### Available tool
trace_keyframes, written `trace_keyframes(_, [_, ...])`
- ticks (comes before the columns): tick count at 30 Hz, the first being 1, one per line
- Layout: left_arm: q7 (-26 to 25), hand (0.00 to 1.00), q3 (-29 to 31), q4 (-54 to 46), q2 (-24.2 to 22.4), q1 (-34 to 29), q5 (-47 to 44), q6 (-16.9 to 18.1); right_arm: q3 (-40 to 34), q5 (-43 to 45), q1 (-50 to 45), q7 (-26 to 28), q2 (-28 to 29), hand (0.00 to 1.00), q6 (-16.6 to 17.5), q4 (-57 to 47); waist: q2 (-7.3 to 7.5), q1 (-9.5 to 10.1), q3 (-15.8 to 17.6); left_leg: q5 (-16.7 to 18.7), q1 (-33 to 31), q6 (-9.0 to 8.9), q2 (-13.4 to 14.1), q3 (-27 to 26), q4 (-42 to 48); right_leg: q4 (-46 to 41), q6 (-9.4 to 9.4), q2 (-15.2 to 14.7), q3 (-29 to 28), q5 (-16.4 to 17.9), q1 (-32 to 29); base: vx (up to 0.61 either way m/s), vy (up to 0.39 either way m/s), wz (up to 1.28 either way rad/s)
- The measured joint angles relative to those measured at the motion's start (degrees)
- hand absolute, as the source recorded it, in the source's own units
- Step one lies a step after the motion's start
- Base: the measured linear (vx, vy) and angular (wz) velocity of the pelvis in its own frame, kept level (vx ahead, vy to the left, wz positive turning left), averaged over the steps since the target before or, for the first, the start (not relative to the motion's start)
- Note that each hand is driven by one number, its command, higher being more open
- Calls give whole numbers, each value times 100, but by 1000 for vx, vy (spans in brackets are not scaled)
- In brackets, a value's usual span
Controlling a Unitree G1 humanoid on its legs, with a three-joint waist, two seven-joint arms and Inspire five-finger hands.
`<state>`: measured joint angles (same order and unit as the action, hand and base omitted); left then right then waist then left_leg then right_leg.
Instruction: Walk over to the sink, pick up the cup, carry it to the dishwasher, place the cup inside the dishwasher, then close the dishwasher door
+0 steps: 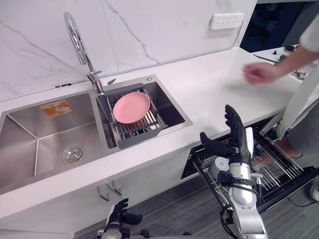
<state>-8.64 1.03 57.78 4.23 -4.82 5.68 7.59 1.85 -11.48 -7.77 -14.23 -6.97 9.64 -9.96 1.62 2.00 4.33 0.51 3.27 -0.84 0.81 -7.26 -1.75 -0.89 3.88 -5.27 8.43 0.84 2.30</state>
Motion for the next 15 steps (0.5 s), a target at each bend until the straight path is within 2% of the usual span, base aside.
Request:
trace_keyframes(3, [3,90,76,-41,27,0,-6,33,274,-131,297,57,-186,90,8,-16,83,25,56,77,-43,2,-11,-101,73,-329,21,-66,-124,171,-222,-56,37,-20])
trace_keyframes(5, [4,90,144,-169,111,9,-31,53,487,-246,514,99,-303,90,8,-34,279,69,203,320,-89,83,-146,-58,437,-1175,94,-263,-126,647,-469,-15,26,13])
trace_keyframes(7, [5,90,149,-180,158,31,-109,79,579,-415,607,132,-363,90,9,-43,368,88,282,482,-66,118,-216,34,612,-1700,182,-406,-99,862,-524,0,22,29])
trace_keyframes(8, [-4,90,198,-167,141,41,-135,93,686,-530,713,158,-433,90,8,-44,337,88,332,544,-10,179,-230,141,677,-2389,224,-439,-217,860,-741,6,36,39])
trace_keyframes(10, [-2,90,257,-171,148,43,-228,96,747,-611,760,158,-434,90,9,-49,355,79,391,569,56,218,-239,307,702,-3013,225,-443,-402,778,-933,57,57,57])
trace_keyframes(11, [-18,90,324,-170,118,51,-313,95,814,-656,794,182,-437,90,12,-49,301,48,483,603,159,270,-217,553,719,-3663,104,-365,-631,711,-1178,102,23,76])
trace_keyframes(12, [-26,90,335,-170,105,52,-351,91,841,-689,795,191,-443,90,22,-51,300,9,484,623,179,273,-200,682,736,-3755,59,-292,-736,835,-1222,138,-23,101])
trace_keyframes(13, [-32,90,391,-151,113,56,-360,84,870,-741,801,207,-466,90,70,-74,300,-4,484,675,169,257,-178,903,792,-3688,28,-140,-910,1055,-1302,143,-58,99])
trace_keyframes(15, [-36,90,420,-123,130,73,-379,84,871,-808,803,246,-515,90,125,-199,299,2,484,704,125,250,-189,1198,849,-3070,26,94,-1219,1112,-1376,149,-99,98])
